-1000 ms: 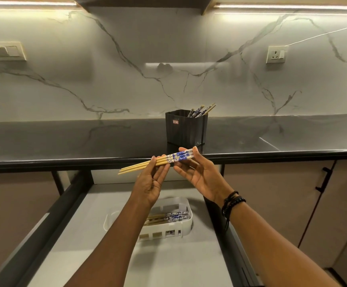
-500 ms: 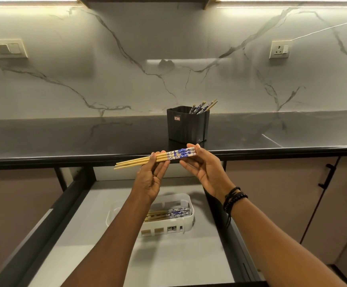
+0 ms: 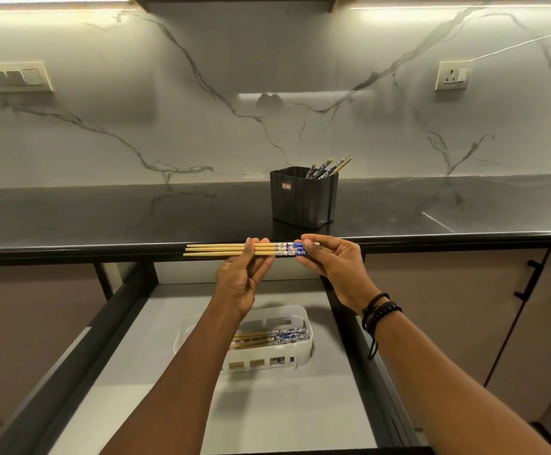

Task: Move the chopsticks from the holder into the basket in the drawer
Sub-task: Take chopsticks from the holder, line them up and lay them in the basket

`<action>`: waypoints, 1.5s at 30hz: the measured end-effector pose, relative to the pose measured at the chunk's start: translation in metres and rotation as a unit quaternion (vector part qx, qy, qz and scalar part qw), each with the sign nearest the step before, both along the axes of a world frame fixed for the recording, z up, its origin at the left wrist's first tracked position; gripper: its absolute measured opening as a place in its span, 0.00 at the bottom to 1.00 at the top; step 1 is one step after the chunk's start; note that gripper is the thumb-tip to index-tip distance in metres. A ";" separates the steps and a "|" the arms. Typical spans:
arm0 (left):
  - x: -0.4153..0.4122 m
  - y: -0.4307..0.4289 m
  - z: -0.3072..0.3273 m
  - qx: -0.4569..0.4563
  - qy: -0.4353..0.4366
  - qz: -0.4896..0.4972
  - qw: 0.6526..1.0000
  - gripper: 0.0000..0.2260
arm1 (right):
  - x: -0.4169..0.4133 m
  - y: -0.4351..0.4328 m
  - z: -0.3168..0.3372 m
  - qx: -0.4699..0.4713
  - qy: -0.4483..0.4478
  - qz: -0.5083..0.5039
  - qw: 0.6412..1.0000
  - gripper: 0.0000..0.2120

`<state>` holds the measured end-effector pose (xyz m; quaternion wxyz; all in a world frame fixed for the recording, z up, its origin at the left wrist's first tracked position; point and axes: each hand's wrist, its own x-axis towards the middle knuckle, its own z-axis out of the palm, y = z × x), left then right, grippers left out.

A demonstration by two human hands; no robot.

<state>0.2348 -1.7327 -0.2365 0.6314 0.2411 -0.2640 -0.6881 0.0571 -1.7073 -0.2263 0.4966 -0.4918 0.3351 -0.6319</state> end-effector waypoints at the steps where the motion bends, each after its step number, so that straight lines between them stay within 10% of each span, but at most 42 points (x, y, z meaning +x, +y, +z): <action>1: 0.000 -0.001 0.000 -0.002 0.002 0.003 1.000 0.12 | -0.001 0.000 0.001 0.007 -0.005 0.006 1.000 0.09; 22: 0.009 -0.005 -0.005 0.005 0.063 -0.034 0.997 0.11 | 0.003 0.002 0.002 0.044 -0.155 0.129 0.979 0.12; 45: 0.017 -0.010 -0.005 -0.015 -0.031 -0.031 0.999 0.10 | 0.003 0.001 -0.004 0.015 0.038 0.003 0.999 0.10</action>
